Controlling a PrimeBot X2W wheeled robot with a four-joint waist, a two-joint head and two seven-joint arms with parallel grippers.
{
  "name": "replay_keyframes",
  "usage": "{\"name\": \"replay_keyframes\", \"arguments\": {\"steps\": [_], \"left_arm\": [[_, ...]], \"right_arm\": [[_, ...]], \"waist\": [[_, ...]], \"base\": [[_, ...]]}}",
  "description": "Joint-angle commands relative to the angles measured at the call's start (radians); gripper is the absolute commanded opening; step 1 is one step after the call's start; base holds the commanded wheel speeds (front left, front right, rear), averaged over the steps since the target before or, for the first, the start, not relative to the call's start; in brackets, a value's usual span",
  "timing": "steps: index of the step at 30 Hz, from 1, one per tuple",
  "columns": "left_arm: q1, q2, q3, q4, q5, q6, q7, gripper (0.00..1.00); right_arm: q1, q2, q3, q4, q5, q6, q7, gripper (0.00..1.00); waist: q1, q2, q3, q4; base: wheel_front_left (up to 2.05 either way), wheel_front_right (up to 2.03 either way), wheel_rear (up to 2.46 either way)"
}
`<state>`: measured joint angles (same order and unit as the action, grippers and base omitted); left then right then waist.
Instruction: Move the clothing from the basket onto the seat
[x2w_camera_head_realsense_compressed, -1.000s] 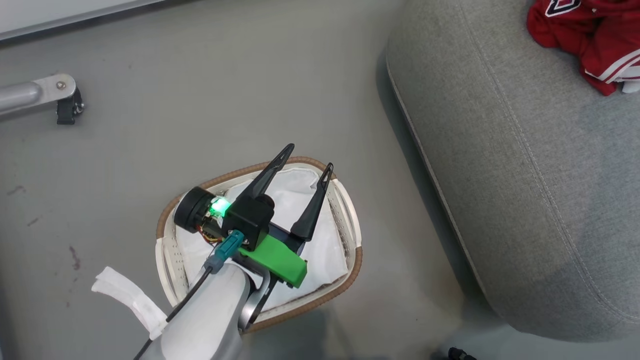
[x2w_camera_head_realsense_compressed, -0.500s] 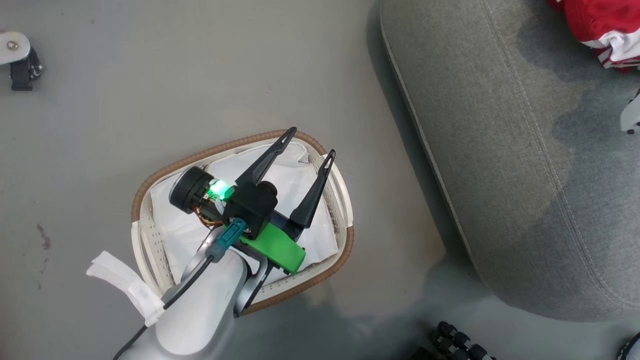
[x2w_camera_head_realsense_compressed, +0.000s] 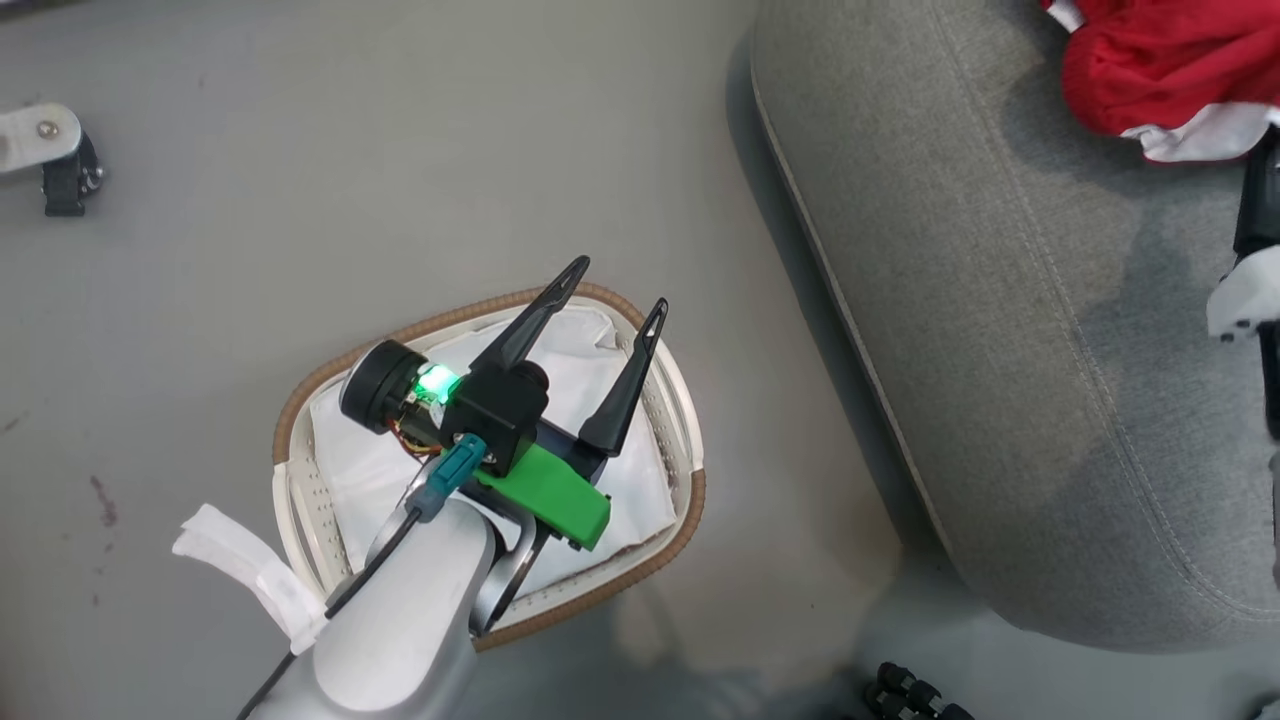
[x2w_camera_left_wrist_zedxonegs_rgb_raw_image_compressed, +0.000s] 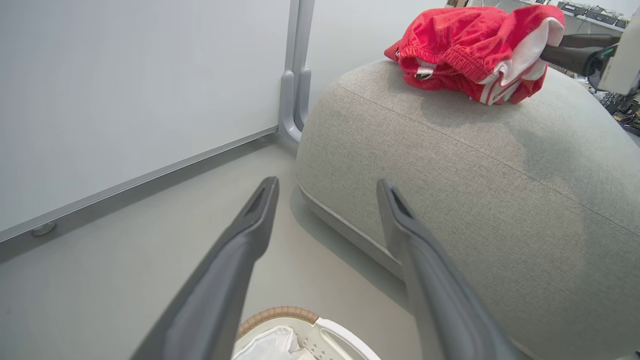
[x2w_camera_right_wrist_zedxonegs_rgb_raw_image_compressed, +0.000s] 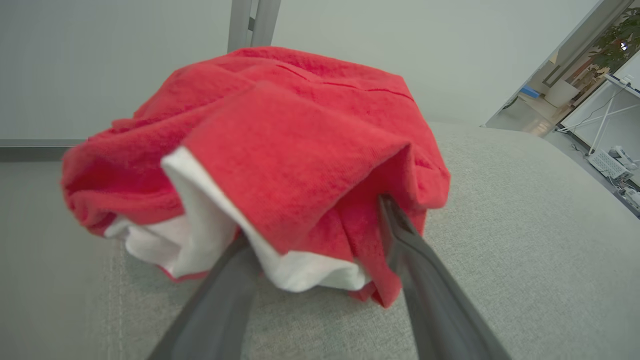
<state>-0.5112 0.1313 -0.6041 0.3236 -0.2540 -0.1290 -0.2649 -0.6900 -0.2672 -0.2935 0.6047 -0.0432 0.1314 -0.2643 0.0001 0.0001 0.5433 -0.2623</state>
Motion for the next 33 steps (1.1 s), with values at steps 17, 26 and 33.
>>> {"name": "replay_keyframes", "arguments": {"steps": [17, 26, 33], "left_arm": [[0.098, -0.023, 0.061, 0.001, -0.025, -0.003, 0.001, 1.0], [0.12, -0.043, 0.107, -0.015, -0.042, -0.003, 0.001, 1.0], [0.133, -0.068, 0.158, -0.021, -0.049, -0.003, 0.001, 1.0]], "right_arm": [[0.314, 0.066, -0.013, -0.129, 0.046, -0.001, 0.0, 1.0], [0.3, 0.04, -0.013, -0.177, 0.031, -0.001, 0.0, 1.0], [0.224, -0.006, 0.04, -0.194, 0.027, -0.001, 0.0, 1.0]], "waist": [[-0.0001, -0.0001, -0.138, -0.041], [-0.0001, -0.0001, -0.194, -0.029], [-0.0001, -0.0001, -0.27, 0.031]], "base": [[0.0, 0.0, 0.0], [0.0, 0.0, 0.0], [0.0, 0.0, 0.0]]}}
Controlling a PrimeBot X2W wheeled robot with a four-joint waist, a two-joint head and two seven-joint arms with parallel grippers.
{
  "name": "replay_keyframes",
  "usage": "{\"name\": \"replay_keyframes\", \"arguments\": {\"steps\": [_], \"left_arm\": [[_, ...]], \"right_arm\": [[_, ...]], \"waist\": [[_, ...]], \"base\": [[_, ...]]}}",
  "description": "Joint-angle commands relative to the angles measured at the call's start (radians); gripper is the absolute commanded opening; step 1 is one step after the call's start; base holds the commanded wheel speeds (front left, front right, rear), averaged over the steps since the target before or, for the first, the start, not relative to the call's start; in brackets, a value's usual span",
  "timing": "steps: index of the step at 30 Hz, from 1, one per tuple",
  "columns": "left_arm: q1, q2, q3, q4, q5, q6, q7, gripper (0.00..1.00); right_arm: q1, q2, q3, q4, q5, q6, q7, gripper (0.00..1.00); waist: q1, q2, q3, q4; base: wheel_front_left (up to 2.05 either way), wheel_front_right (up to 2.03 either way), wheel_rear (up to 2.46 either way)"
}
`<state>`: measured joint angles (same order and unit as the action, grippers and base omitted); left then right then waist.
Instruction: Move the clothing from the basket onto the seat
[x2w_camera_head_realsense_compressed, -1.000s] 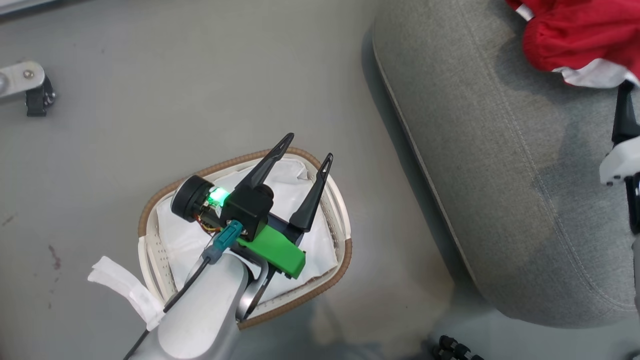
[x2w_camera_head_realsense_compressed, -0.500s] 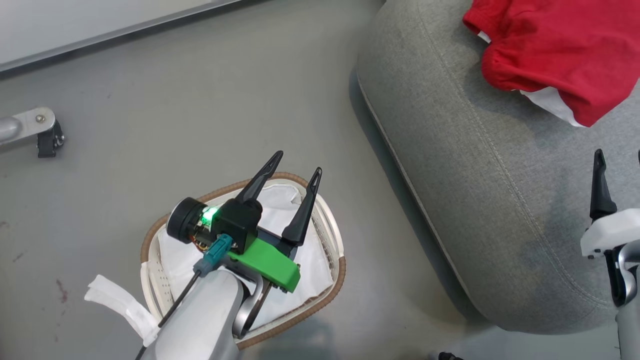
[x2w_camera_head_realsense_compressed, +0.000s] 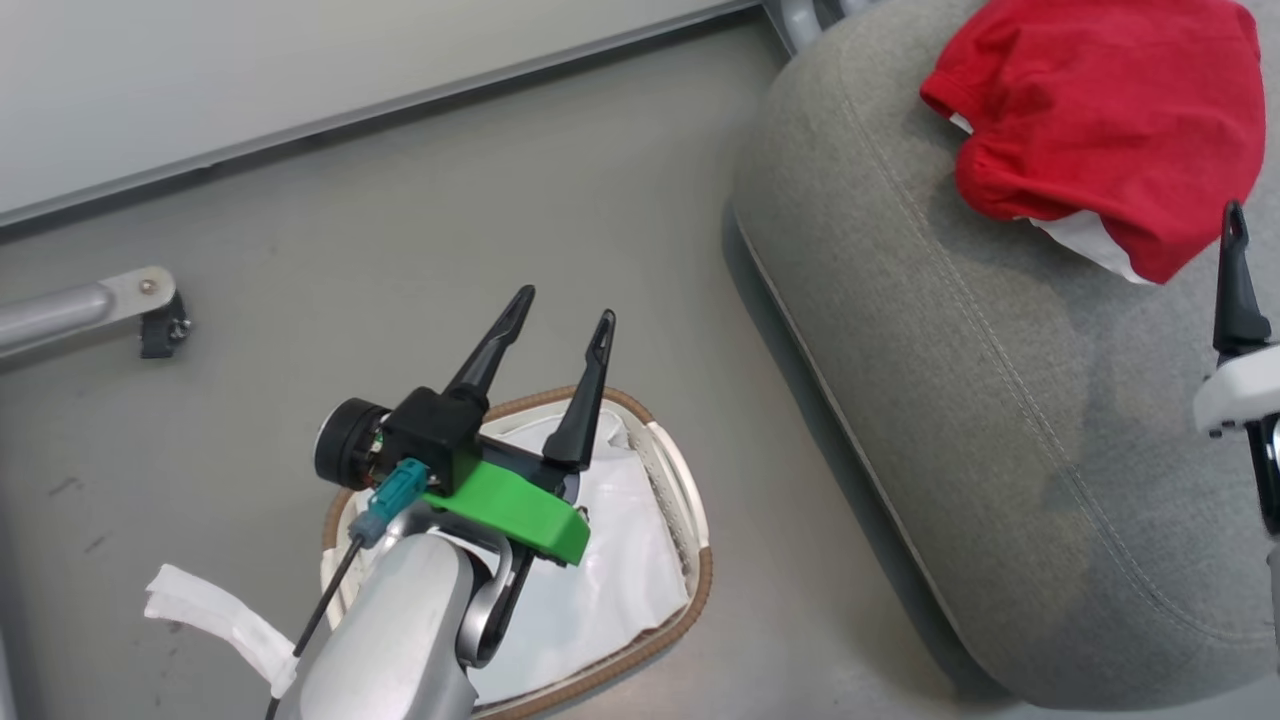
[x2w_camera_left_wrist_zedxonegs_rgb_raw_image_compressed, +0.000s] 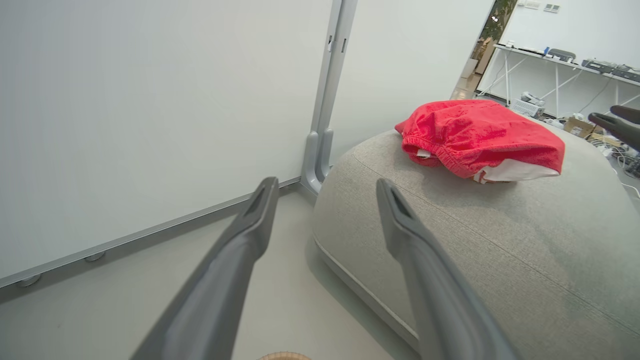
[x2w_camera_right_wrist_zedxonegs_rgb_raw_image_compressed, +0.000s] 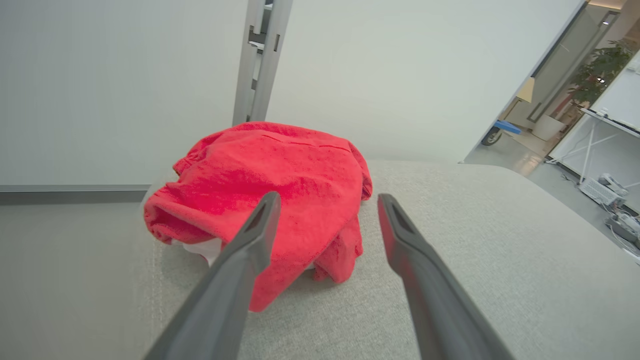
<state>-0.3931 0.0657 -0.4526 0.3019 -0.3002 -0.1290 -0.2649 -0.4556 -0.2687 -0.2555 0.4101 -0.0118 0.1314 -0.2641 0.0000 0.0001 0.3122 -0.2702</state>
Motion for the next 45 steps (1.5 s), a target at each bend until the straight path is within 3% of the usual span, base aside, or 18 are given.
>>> {"name": "replay_keyframes", "arguments": {"steps": [1, 11, 18, 23, 31, 45], "left_arm": [[0.02, -0.003, 0.019, 0.0, -0.005, -0.002, 0.001, 1.0], [0.079, -0.014, 0.165, 0.021, -0.009, 0.042, 0.001, 1.0], [0.154, -0.014, 0.29, 0.036, -0.013, 0.087, 0.001, 1.0], [0.213, -0.015, 0.347, 0.043, -0.012, 0.09, 0.001, 1.0], [0.289, -0.015, 0.375, 0.054, -0.011, 0.077, 0.001, 1.0], [0.374, -0.015, 0.366, 0.041, -0.034, 0.09, 0.001, 1.0]], "right_arm": [[-0.019, -0.008, 0.013, 0.004, -0.002, -0.001, 0.0, 1.0], [-0.078, 0.036, 0.124, 0.042, 0.028, -0.001, 0.0, 1.0], [-0.017, 0.124, 0.19, 0.046, 0.052, -0.001, 0.0, 1.0], [0.048, 0.174, 0.212, 0.035, 0.071, -0.001, 0.0, 1.0], [0.174, 0.213, 0.215, -0.007, 0.094, -0.001, 0.0, 1.0], [0.289, 0.217, 0.244, -0.019, 0.162, -0.001, 0.0, 1.0]], "waist": [[0.0, -0.0001, -0.047, 0.048], [0.0, -0.0001, -0.128, 0.178], [0.0, -0.0001, -0.173, 0.256], [0.0, -0.0001, -0.202, 0.292], [0.0, -0.0001, -0.234, 0.316], [0.0, -0.0001, -0.274, 0.303]], "base": [[0.0, 0.0, 0.0], [0.0, 0.0, 0.0], [0.0, 0.0, 0.0], [0.0, 0.0, 0.0], [0.0, 0.0, 0.0], [0.0, 0.0, 0.0]]}}
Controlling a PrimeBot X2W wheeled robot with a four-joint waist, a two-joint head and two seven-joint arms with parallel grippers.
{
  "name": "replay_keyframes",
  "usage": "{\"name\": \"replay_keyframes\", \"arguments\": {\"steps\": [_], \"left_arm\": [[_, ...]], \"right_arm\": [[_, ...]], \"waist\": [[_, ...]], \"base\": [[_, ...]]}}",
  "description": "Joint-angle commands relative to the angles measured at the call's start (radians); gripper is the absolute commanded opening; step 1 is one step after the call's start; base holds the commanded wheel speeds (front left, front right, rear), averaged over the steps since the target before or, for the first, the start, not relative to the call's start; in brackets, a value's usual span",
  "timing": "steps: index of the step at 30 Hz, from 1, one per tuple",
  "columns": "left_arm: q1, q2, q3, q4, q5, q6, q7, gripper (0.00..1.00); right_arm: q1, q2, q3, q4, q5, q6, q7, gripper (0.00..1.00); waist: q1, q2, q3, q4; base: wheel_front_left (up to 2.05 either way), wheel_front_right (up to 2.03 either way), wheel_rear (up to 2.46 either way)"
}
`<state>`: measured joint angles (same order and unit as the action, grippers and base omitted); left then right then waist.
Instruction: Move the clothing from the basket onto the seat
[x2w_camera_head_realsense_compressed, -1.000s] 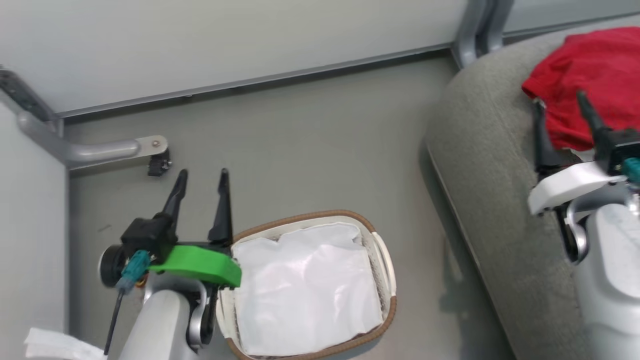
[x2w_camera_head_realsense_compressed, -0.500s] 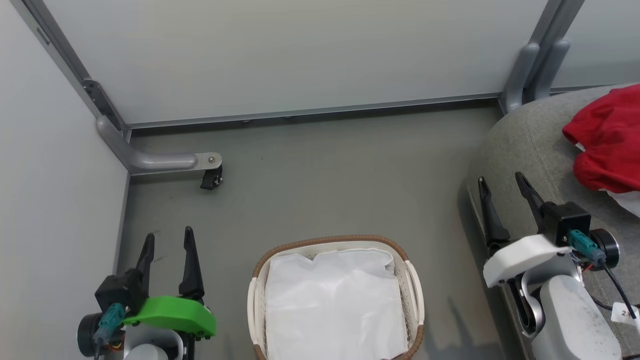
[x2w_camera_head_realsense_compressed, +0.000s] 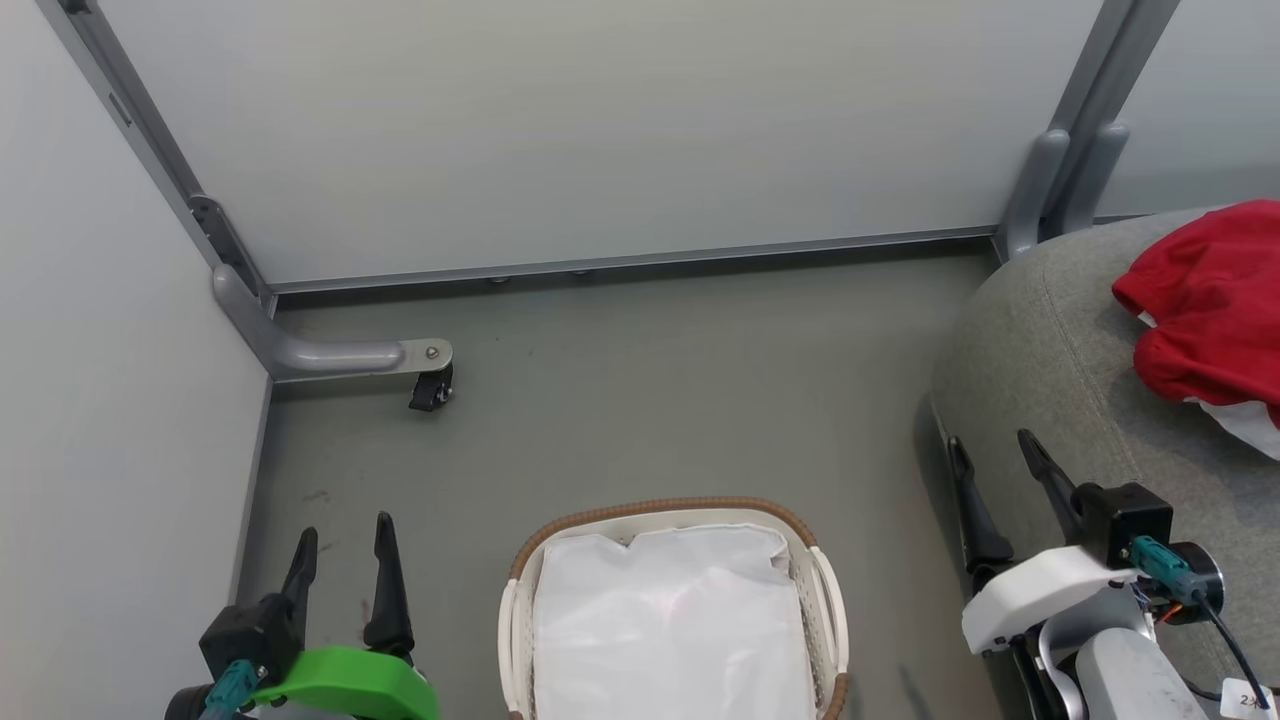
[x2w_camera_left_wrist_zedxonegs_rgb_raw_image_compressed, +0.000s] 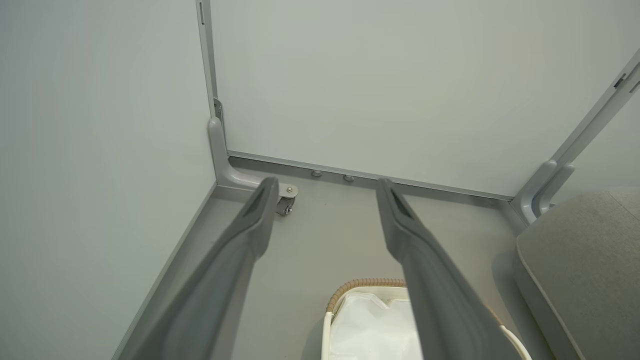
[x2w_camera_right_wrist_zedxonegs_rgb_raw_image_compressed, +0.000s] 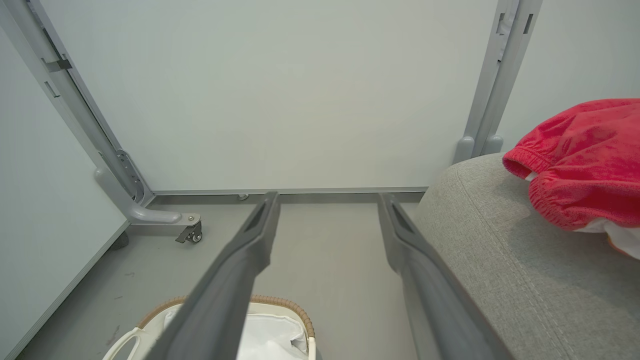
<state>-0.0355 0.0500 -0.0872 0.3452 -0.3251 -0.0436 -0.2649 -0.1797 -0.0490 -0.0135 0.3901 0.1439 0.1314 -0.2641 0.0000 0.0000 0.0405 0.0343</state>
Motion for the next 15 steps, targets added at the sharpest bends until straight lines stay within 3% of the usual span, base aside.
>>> {"name": "replay_keyframes", "arguments": {"steps": [1, 15], "left_arm": [[0.016, 0.001, 0.0, -0.002, -0.009, 0.005, 0.001, 1.0], [0.012, 0.001, -0.003, 0.009, -0.005, -0.008, 0.001, 1.0]], "right_arm": [[0.015, -0.003, 0.004, 0.001, 0.006, -0.001, 0.0, 1.0], [0.021, -0.003, 0.032, 0.01, 0.02, -0.001, 0.0, 1.0]], "waist": [[0.0, 0.0, -0.004, -0.001], [0.0, 0.0, -0.009, -0.001]], "base": [[0.0, 0.0, 0.0], [0.0, 0.0, 0.0]]}}
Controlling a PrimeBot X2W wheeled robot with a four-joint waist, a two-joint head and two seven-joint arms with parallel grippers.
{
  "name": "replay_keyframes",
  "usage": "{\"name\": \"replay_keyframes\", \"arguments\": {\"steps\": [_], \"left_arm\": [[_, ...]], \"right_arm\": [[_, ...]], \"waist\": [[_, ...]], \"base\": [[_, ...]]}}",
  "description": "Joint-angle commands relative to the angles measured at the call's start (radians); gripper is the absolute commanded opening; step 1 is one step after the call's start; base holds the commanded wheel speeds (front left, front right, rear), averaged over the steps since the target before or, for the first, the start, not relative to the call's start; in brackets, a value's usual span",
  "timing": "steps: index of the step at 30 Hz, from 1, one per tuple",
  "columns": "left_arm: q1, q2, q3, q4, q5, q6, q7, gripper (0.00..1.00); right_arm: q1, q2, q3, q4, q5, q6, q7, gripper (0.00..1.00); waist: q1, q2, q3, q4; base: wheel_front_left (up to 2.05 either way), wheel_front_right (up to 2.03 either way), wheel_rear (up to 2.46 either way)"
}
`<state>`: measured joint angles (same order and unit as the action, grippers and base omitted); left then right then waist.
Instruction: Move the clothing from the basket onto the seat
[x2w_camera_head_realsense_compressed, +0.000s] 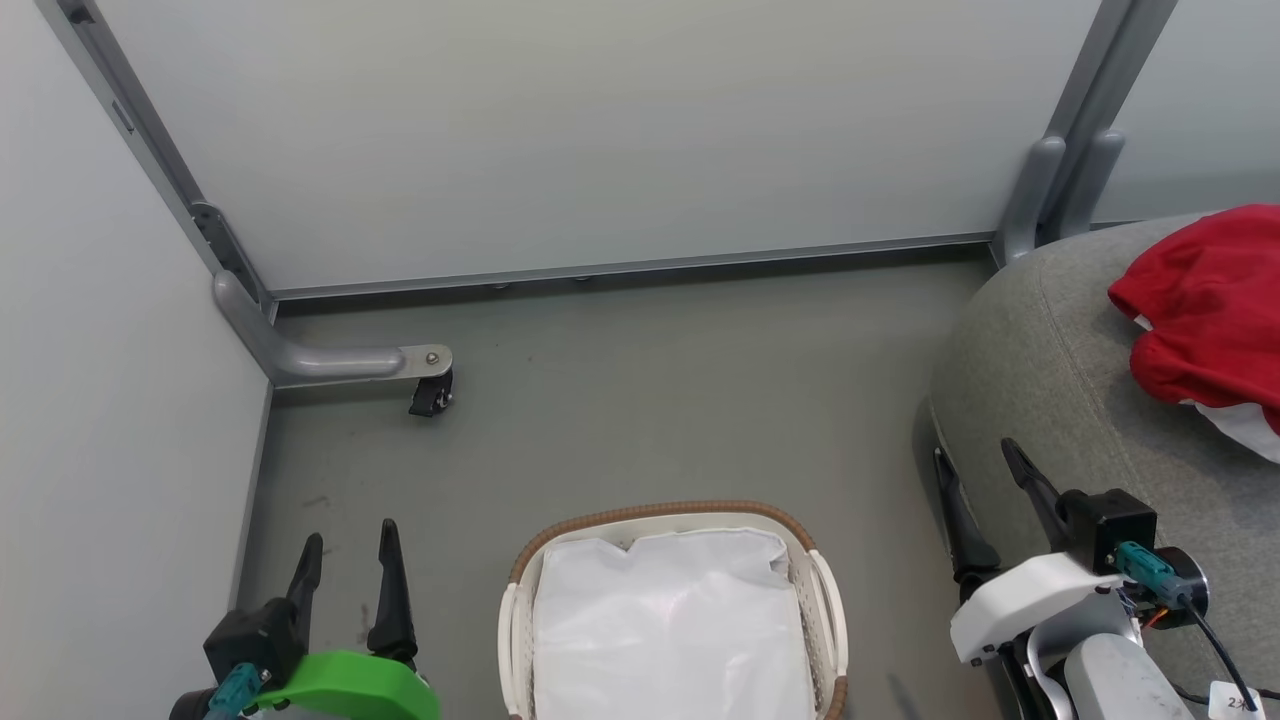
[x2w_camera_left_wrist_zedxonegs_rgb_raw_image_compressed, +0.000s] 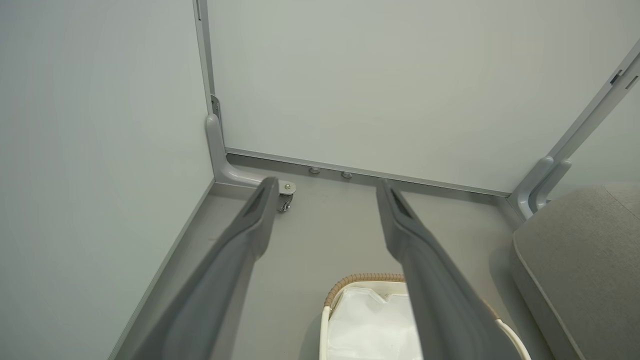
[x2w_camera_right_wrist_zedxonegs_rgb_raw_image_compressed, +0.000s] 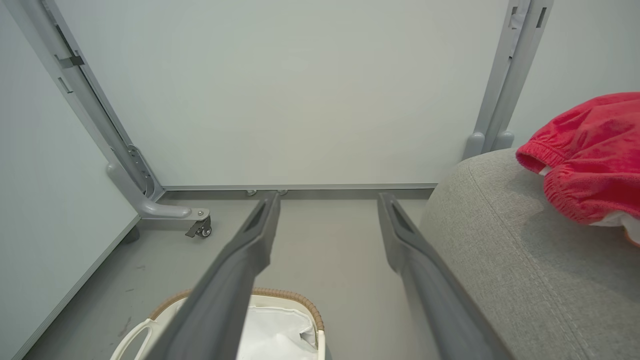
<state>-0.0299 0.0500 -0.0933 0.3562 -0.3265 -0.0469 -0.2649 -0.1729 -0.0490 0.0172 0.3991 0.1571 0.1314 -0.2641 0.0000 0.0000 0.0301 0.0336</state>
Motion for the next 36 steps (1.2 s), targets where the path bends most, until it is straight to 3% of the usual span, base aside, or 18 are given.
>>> {"name": "replay_keyframes", "arguments": {"steps": [1, 2, 7, 36], "left_arm": [[0.004, 0.001, 0.005, -0.005, -0.007, -0.005, 0.001, 1.0], [0.0, 0.0, 0.002, -0.002, -0.002, -0.004, 0.0, 0.0], [0.004, -0.003, -0.003, 0.039, -0.003, -0.005, 0.0, 0.0], [-0.03, -0.001, 0.072, -0.015, -0.454, -0.033, 0.133, 0.0]], "right_arm": [[0.013, -0.003, 0.003, 0.001, 0.007, -0.001, 0.0, 1.0], [0.0, 0.0, 0.003, 0.0, 0.001, 0.0, 0.0, 0.0], [0.019, 0.008, 0.003, 0.039, 0.002, 0.0, 0.003, 0.0], [0.034, 0.004, -0.045, -0.031, 0.512, 0.0, 0.135, 0.0]], "waist": [[0.0, 0.0, 0.002, 0.0], [0.0, 0.0, 0.002, 0.0], [0.0, 0.0, 0.002, 0.0], [0.0, 0.0, -0.004, -0.008]], "base": [[0.0, 0.0, 0.0], [0.0, 0.0, 0.0], [0.0, 0.0, 0.0], [0.0, 0.0, 0.0]]}}
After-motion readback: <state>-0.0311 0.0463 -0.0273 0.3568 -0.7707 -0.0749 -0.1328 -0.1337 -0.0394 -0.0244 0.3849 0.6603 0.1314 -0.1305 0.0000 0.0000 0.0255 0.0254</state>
